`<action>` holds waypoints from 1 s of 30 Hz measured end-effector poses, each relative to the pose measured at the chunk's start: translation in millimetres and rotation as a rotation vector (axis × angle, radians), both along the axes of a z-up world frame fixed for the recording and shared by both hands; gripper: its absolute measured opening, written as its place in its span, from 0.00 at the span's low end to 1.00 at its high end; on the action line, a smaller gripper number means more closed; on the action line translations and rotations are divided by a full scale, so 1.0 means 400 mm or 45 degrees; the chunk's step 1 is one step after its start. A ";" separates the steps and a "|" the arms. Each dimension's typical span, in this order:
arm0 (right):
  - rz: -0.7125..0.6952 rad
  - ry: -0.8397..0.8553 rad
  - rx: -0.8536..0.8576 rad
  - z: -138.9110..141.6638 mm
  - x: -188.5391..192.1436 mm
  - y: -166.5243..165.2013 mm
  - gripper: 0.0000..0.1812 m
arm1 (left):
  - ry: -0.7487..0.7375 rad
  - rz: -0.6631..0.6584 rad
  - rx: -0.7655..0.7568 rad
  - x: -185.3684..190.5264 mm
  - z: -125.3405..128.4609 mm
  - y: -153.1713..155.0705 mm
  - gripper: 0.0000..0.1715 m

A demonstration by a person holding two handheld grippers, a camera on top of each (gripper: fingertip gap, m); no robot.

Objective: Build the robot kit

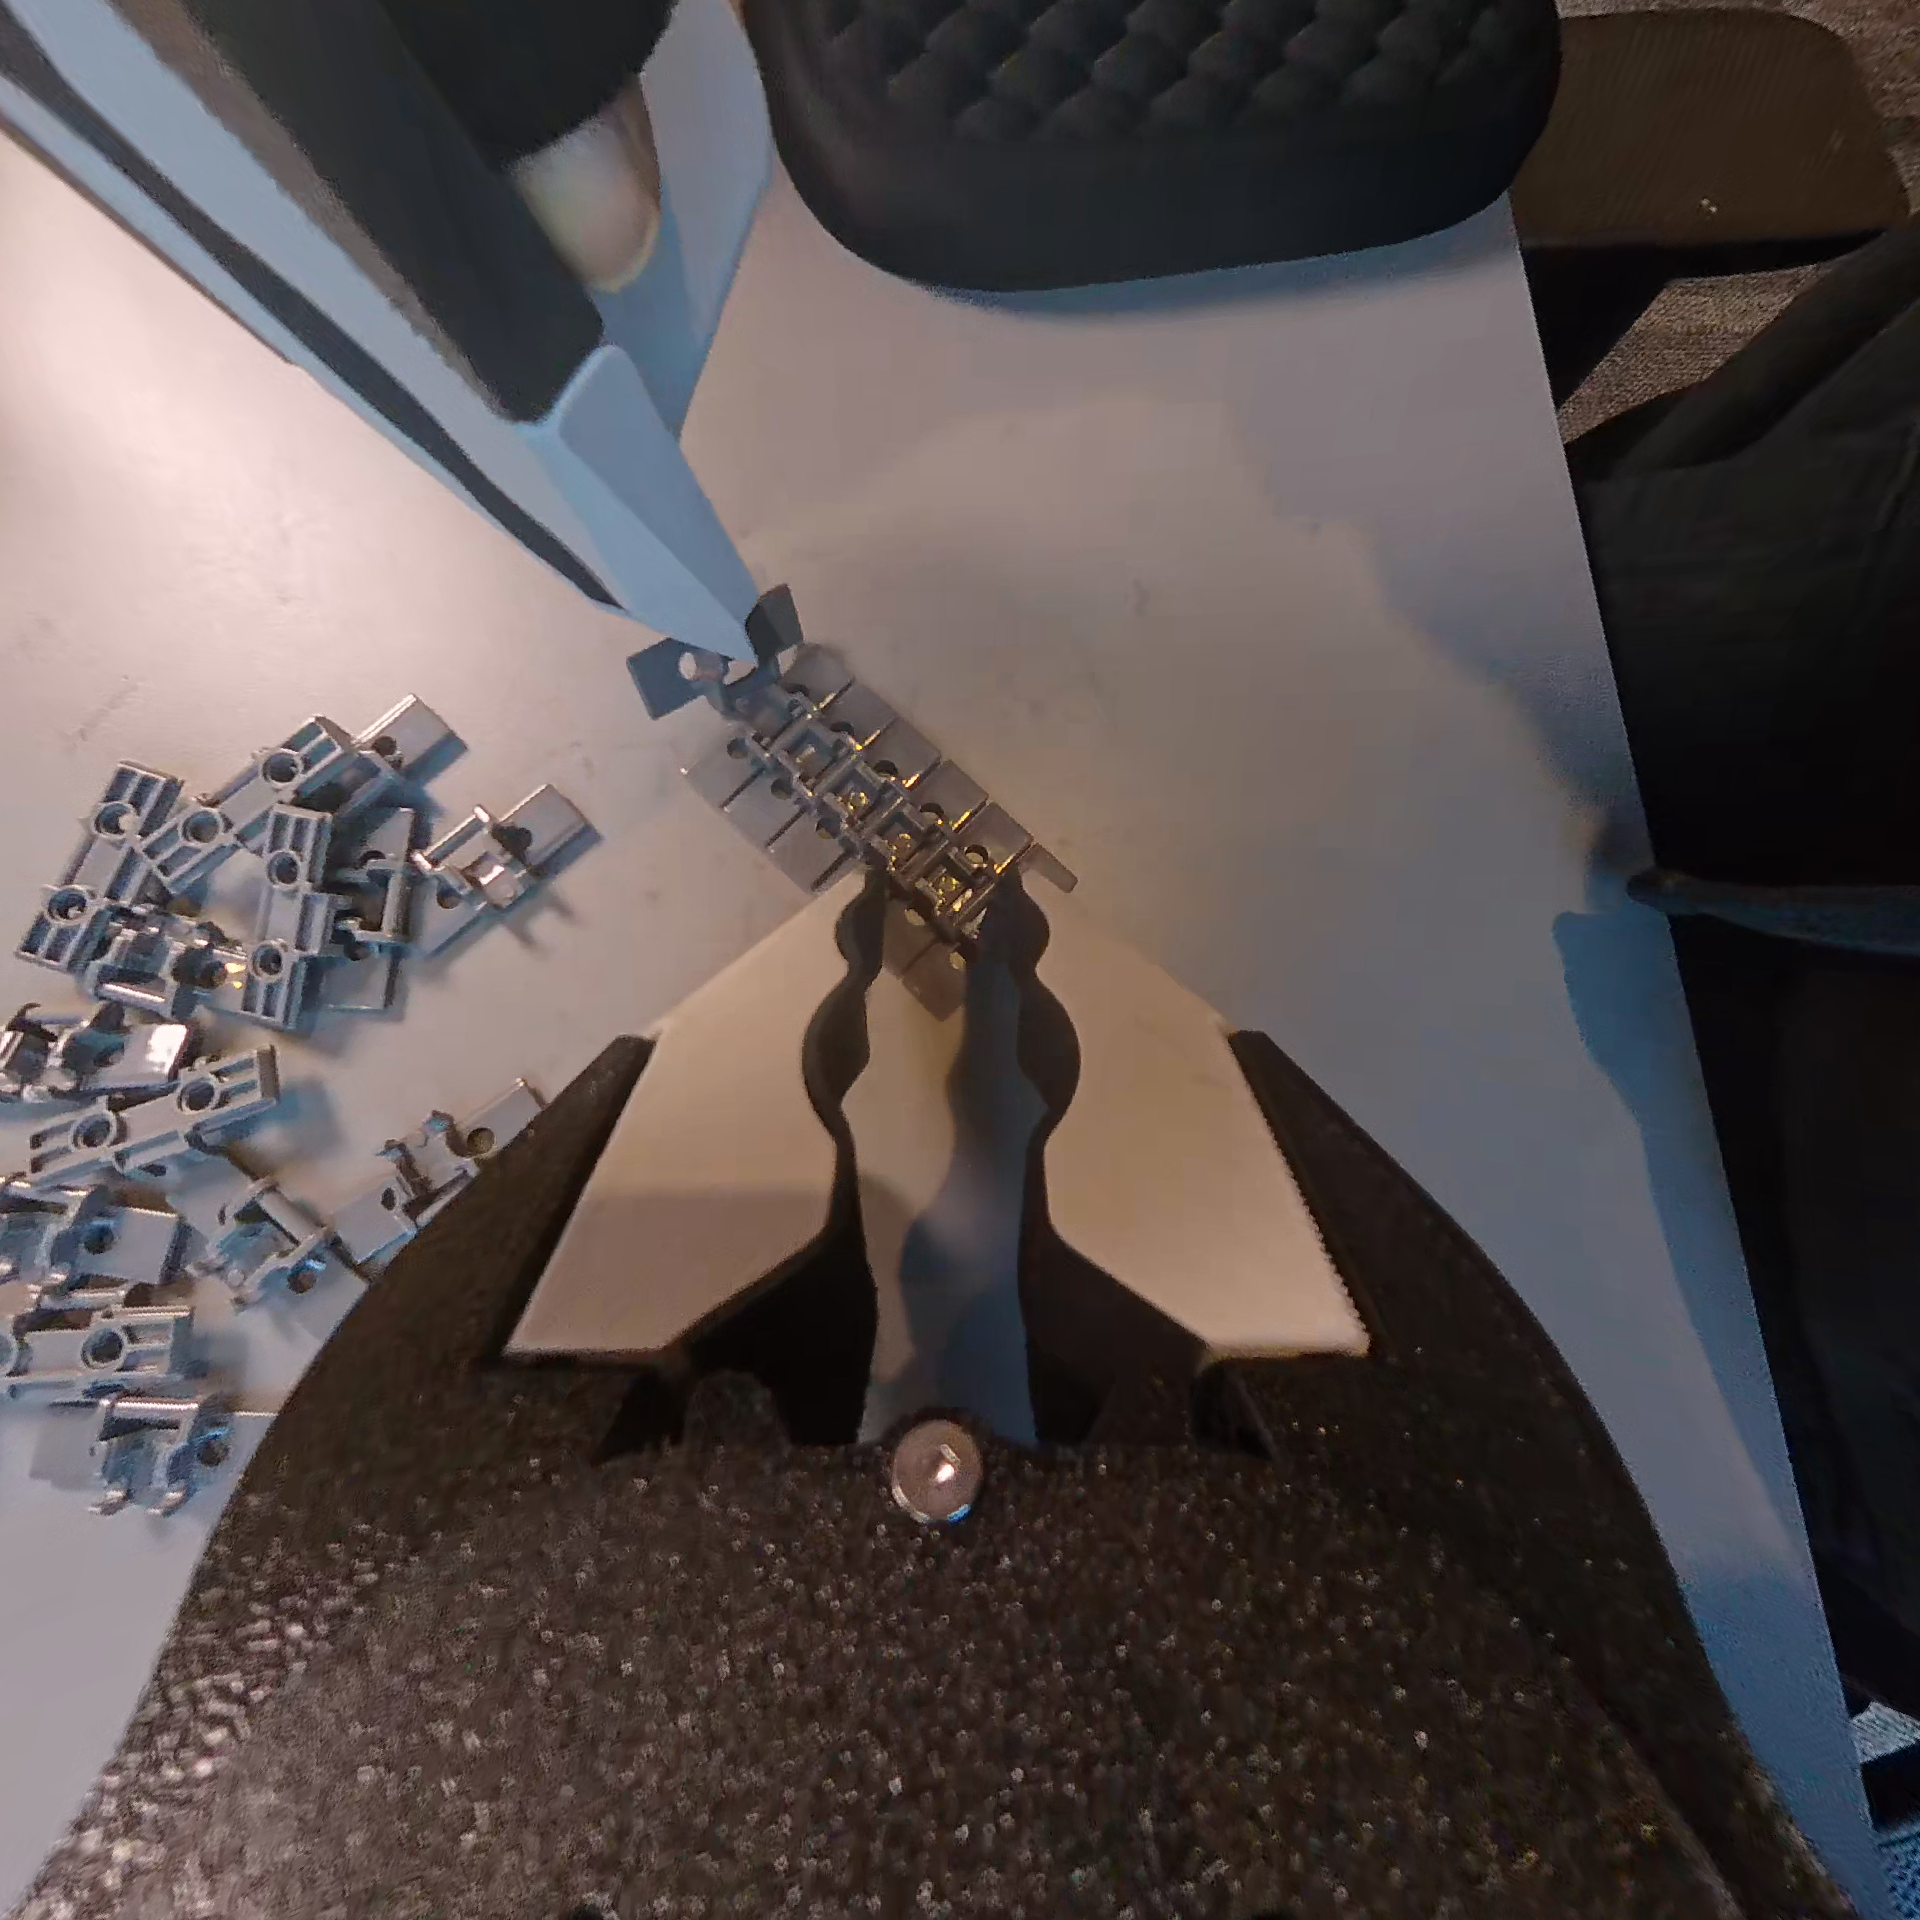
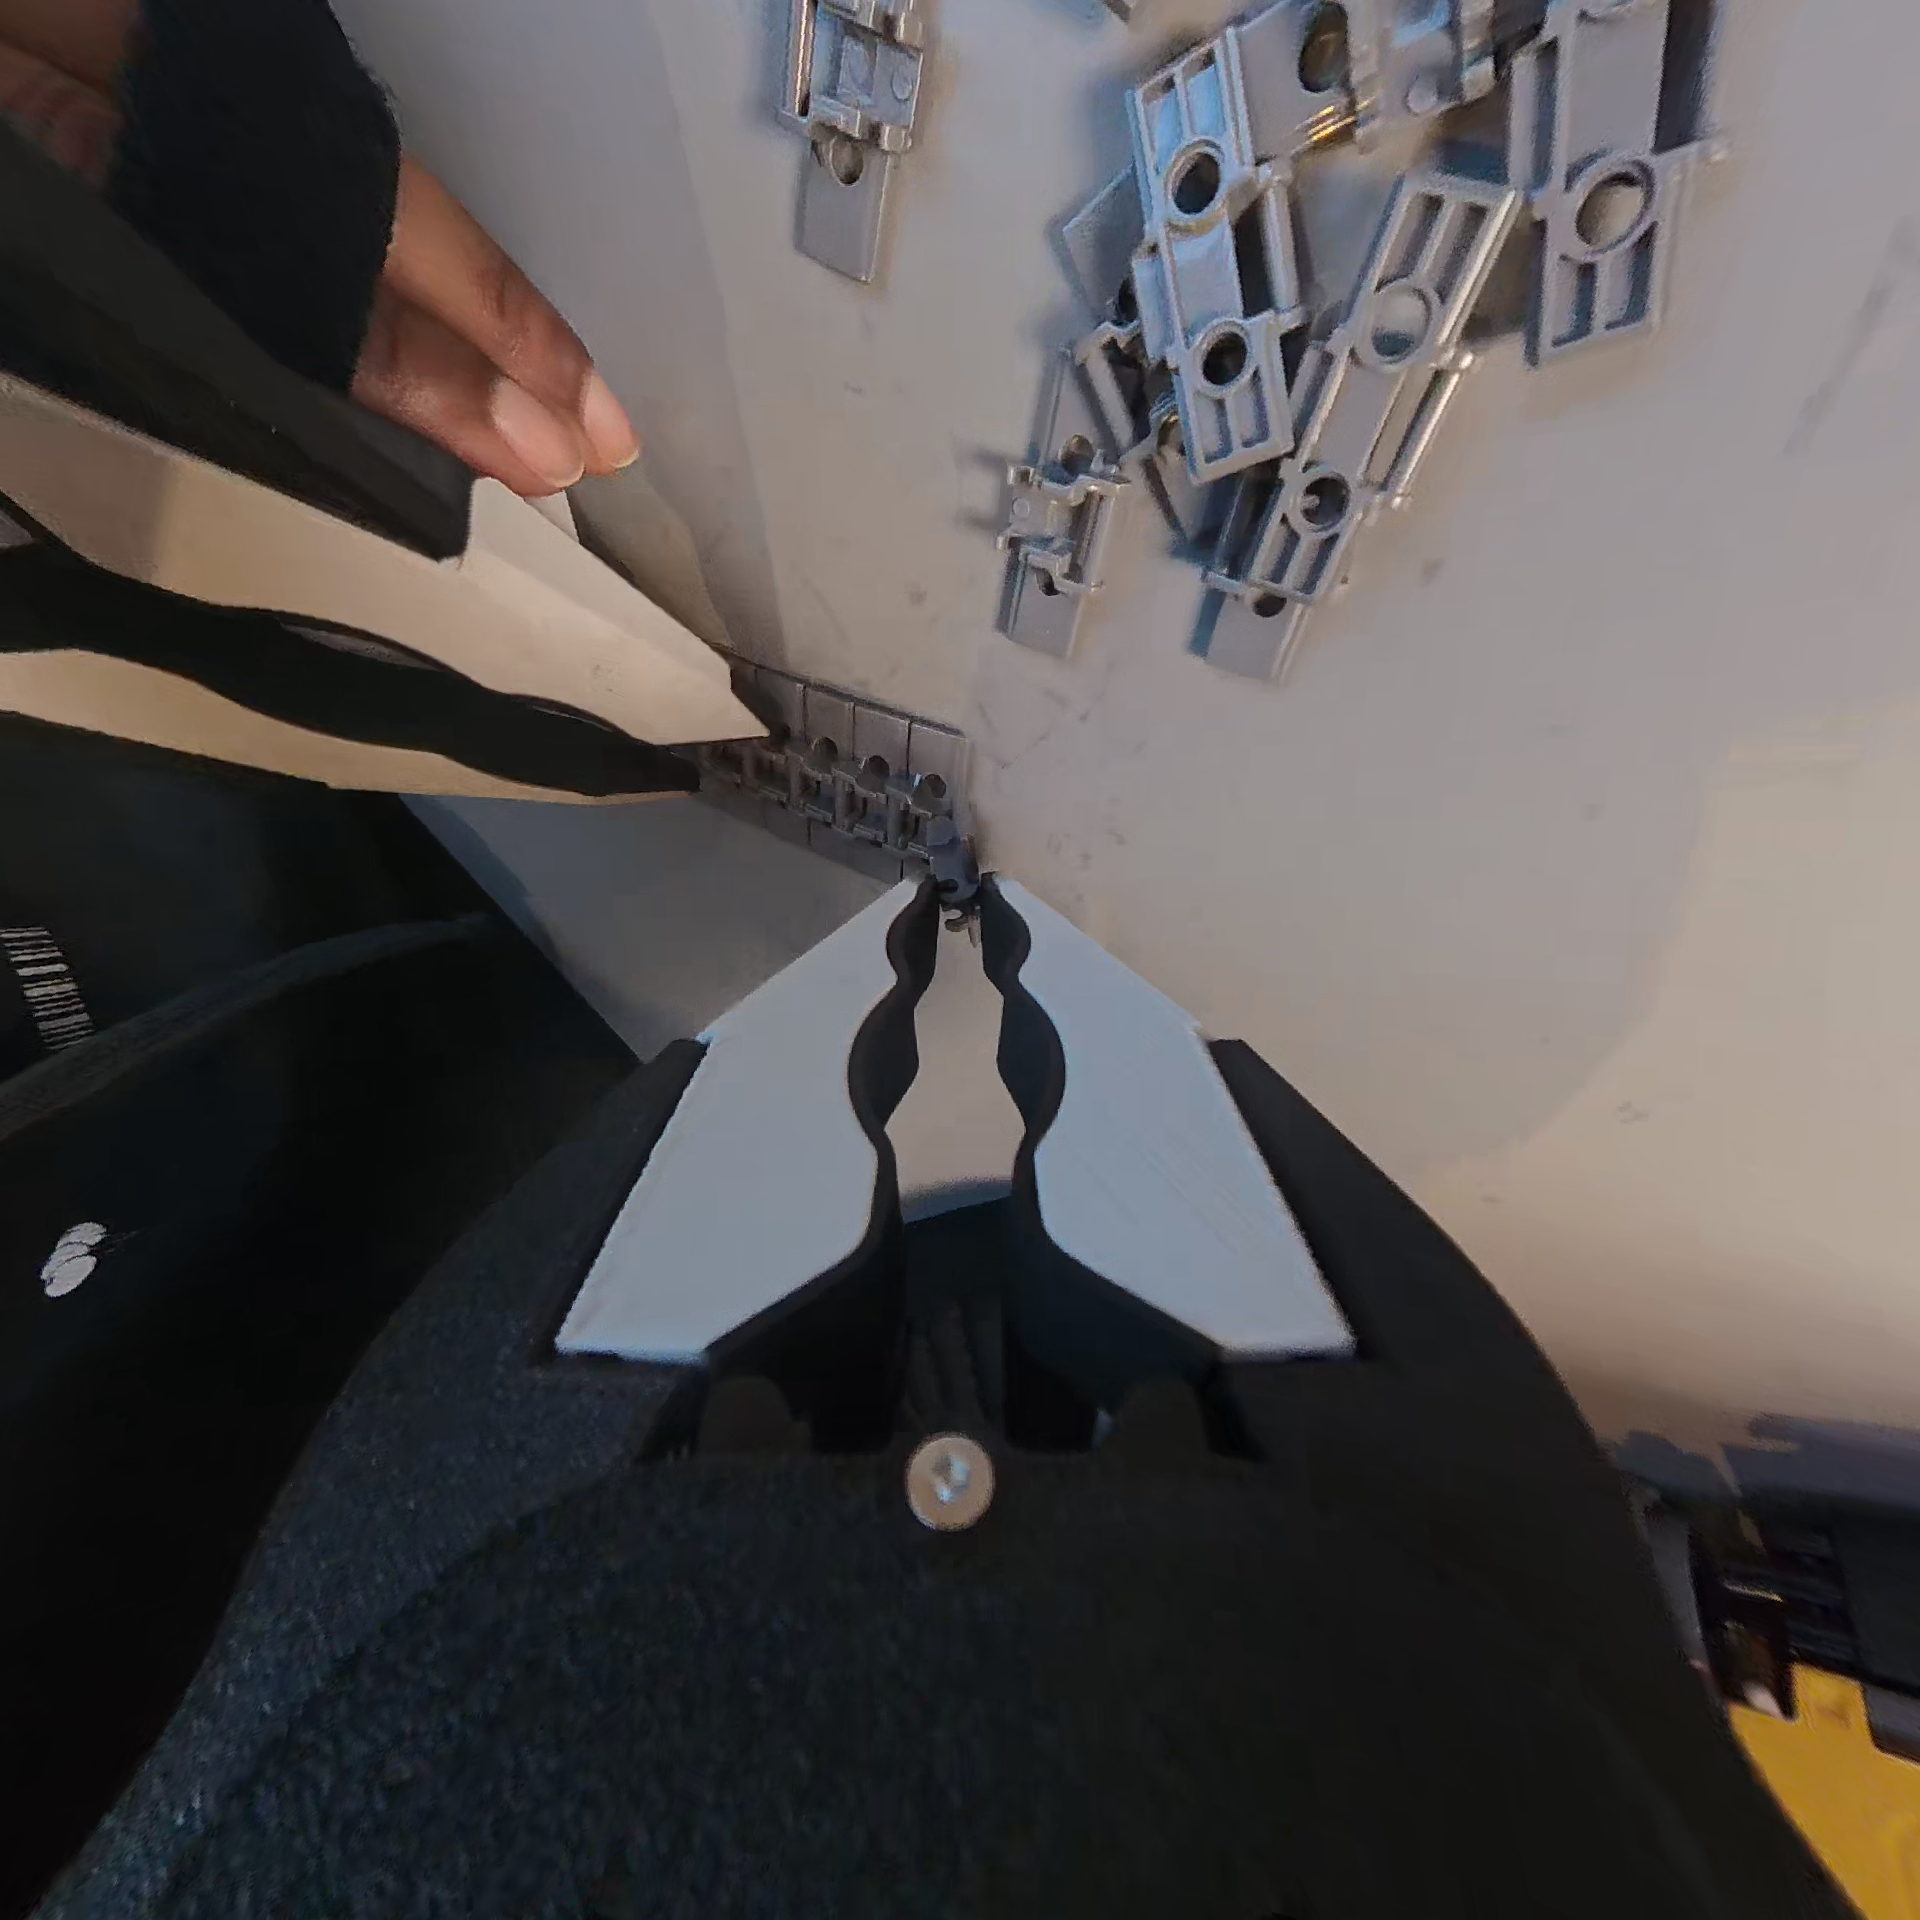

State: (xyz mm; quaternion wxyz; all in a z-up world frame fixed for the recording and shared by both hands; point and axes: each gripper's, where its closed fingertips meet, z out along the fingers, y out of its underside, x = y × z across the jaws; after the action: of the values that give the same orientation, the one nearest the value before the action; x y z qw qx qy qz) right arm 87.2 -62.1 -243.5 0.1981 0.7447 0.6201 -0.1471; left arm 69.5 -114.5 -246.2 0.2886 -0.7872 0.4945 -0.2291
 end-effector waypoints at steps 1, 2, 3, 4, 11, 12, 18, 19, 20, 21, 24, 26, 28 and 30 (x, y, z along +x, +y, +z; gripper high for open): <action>0.021 -0.027 0.001 0.000 0.000 0.000 0.04 | 0.001 -0.006 0.002 0.000 0.000 0.000 0.12; 0.038 -0.049 0.004 0.000 -0.003 0.002 0.04 | 0.001 -0.012 0.005 0.001 0.000 0.000 0.12; 0.055 -0.070 0.007 -0.001 -0.004 0.002 0.04 | 0.002 -0.016 0.008 0.001 0.000 0.000 0.12; 0.075 -0.092 0.008 -0.001 -0.004 0.003 0.04 | 0.002 -0.019 0.012 0.001 0.000 0.000 0.12; 0.141 -0.188 0.024 -0.015 -0.011 0.005 0.05 | -0.003 -0.028 0.016 0.002 0.000 -0.002 0.12; 0.147 -0.191 0.031 -0.015 -0.011 0.005 0.05 | -0.002 -0.026 0.017 0.002 0.000 -0.003 0.12; 0.139 -0.241 -0.010 -0.017 -0.013 0.005 0.04 | -0.002 -0.033 0.018 0.004 -0.001 -0.003 0.12; 0.141 -0.255 -0.016 -0.018 -0.013 0.006 0.04 | -0.002 -0.034 0.018 0.004 -0.001 -0.003 0.12; 0.139 -0.266 -0.022 -0.017 -0.013 0.006 0.04 | 0.000 -0.035 0.021 0.004 -0.001 -0.003 0.12; 0.136 -0.279 -0.031 -0.018 -0.014 0.006 0.04 | 0.002 -0.037 0.025 0.004 -0.001 -0.003 0.12; 0.155 -0.334 -0.070 -0.020 -0.016 0.006 0.04 | 0.002 -0.041 0.026 0.004 -0.001 -0.003 0.12; 0.182 -0.360 -0.076 -0.021 -0.016 0.007 0.04 | 0.000 -0.041 0.026 0.004 -0.001 -0.003 0.12; 0.188 -0.362 -0.075 -0.021 -0.016 0.008 0.04 | 0.000 -0.041 0.027 0.004 -0.001 -0.004 0.12; 0.210 -0.309 -0.066 -0.021 -0.015 0.008 0.04 | 0.000 -0.039 0.024 0.003 -0.001 -0.004 0.12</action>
State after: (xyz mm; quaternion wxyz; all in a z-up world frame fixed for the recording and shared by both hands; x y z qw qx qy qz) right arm 81.1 -58.9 -251.8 0.3022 0.6983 0.6466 -0.0552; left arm 70.8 -116.0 -246.6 0.2924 -0.7769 0.5085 -0.2289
